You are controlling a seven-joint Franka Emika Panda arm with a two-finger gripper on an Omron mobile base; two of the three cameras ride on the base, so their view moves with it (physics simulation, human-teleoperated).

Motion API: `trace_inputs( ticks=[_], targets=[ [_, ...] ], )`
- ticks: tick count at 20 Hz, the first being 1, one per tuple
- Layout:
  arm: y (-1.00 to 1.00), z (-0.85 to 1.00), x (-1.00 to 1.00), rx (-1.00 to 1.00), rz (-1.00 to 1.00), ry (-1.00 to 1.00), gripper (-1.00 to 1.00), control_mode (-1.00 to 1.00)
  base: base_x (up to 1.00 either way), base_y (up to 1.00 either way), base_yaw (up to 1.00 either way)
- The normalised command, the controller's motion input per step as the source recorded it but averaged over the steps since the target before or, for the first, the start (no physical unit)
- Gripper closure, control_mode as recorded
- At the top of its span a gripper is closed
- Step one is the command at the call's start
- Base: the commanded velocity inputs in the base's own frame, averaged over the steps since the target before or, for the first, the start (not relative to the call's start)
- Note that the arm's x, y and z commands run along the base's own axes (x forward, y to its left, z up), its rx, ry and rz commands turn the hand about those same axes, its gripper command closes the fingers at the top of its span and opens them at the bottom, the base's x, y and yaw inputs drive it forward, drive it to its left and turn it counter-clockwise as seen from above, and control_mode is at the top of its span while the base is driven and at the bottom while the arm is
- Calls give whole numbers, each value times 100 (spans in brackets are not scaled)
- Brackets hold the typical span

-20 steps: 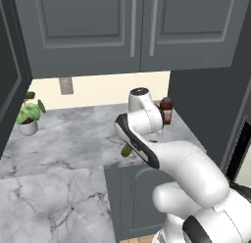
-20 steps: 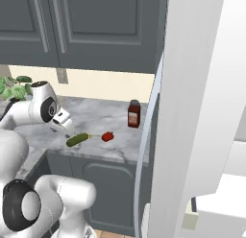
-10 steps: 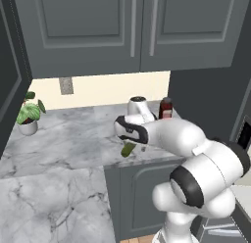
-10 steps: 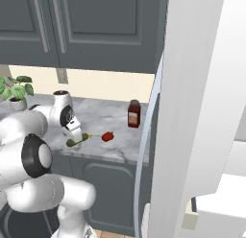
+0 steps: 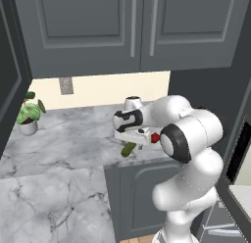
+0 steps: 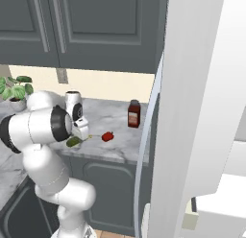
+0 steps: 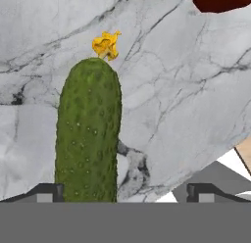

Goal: Place the bell pepper and cucumber inside the fridge drawer. Close the drawer after placing the vegetables.

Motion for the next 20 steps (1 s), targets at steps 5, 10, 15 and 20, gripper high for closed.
trace_inputs(
  ticks=[5,10,15,20],
  targets=[
    [13,-28,17,1,0,1,-100,-100,0,0,0],
    [11,-33,12,1,0,0,-100,-100,0,0,0],
    [0,-52,-2,0,0,0,-100,-100,0,0,0],
    [-1,-47,-6,0,0,2,100,-100,0,0,0]
  ],
)
